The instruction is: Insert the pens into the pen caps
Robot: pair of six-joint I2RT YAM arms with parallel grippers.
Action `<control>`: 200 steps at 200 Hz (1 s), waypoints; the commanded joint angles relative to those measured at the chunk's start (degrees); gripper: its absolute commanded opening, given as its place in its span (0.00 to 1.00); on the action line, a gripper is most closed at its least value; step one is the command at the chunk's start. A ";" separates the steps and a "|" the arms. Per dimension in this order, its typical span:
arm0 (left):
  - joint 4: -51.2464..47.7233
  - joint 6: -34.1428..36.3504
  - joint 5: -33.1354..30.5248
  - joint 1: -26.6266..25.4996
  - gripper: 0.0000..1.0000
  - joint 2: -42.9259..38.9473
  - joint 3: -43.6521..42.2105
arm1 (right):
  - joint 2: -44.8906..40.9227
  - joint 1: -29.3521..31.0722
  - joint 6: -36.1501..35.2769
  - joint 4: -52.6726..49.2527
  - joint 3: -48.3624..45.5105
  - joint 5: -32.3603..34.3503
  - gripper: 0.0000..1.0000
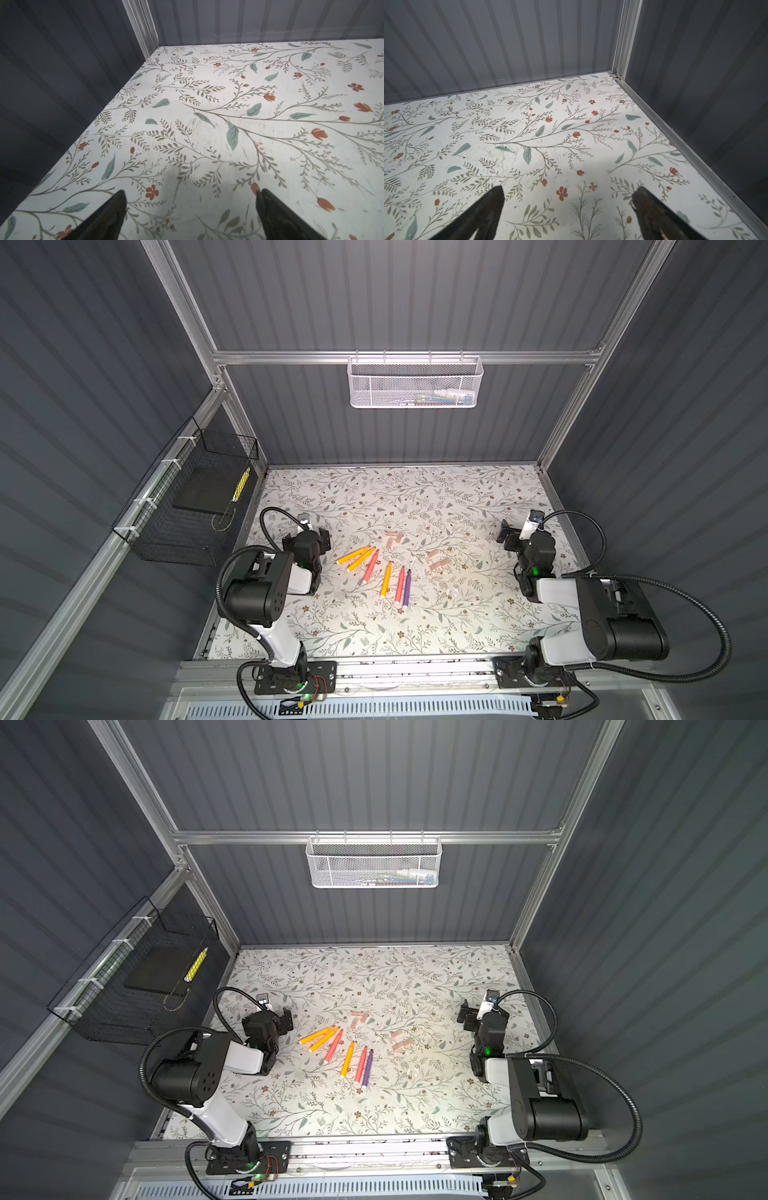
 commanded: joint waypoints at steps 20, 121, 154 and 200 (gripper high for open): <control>0.12 -0.81 0.38 0.35 1.00 -0.38 0.40 | 0.39 0.19 0.16 1.67 -0.43 1.10 0.99; 0.13 -0.86 0.47 0.35 0.99 -0.43 0.43 | 0.39 0.12 0.09 1.91 -0.51 1.02 0.99; 0.12 -0.88 0.46 0.35 0.99 -0.39 0.38 | 0.39 0.17 0.07 1.92 -0.51 1.02 0.99; 0.58 -0.85 -0.08 0.35 0.99 -0.52 0.26 | -1.98 0.90 -0.39 2.28 -1.42 2.68 0.99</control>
